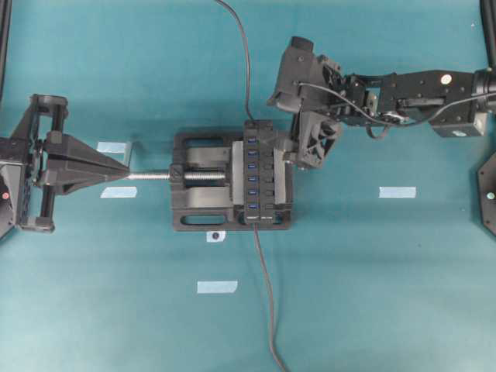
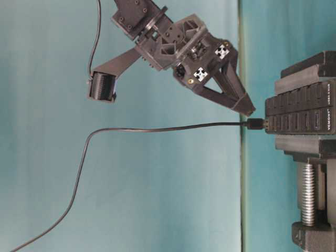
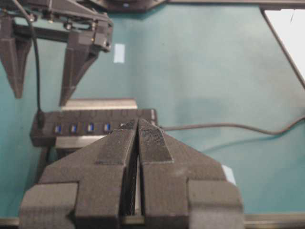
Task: Insert the USB into the front port of the fixed hub.
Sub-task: 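Lower the right gripper and close it on the black USB plug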
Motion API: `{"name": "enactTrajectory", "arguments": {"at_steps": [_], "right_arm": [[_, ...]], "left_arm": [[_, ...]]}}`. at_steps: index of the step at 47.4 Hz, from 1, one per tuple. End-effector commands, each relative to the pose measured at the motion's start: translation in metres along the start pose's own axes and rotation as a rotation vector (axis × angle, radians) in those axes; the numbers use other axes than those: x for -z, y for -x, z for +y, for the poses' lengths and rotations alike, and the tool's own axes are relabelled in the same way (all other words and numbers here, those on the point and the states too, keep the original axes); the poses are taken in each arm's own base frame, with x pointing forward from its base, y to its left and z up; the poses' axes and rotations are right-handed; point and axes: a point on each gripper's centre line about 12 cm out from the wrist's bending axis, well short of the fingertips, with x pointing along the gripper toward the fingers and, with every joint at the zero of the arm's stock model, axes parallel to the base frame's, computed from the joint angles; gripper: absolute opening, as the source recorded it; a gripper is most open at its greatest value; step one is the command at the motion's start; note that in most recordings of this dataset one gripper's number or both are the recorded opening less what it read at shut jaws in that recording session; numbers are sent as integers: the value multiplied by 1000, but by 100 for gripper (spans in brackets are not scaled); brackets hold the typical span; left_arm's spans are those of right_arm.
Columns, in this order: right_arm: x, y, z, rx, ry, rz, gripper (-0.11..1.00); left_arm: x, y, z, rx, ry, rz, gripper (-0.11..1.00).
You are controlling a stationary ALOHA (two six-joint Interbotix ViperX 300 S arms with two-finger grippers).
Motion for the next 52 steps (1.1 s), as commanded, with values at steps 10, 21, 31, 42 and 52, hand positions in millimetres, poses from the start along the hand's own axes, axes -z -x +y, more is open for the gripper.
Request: {"name": "enactTrajectory", "arguments": {"at_steps": [10, 21, 31, 42, 52], "right_arm": [[-17, 2, 4, -7, 11, -66, 78], [-21, -2, 4, -8, 16, -86, 77], [-23, -6, 4, -8, 18, -97, 76], [-26, -9, 4, -8, 21, -98, 73], [-25, -10, 4, -8, 21, -95, 63]], "left_arm": [[-3, -1, -1, 3, 1, -11, 0], [-3, 0, -1, 3, 1, -11, 0], [-2, 0, -1, 3, 1, -9, 0], [-3, 0, -1, 3, 1, -11, 0], [-2, 0, -1, 3, 2, -9, 0]]}}
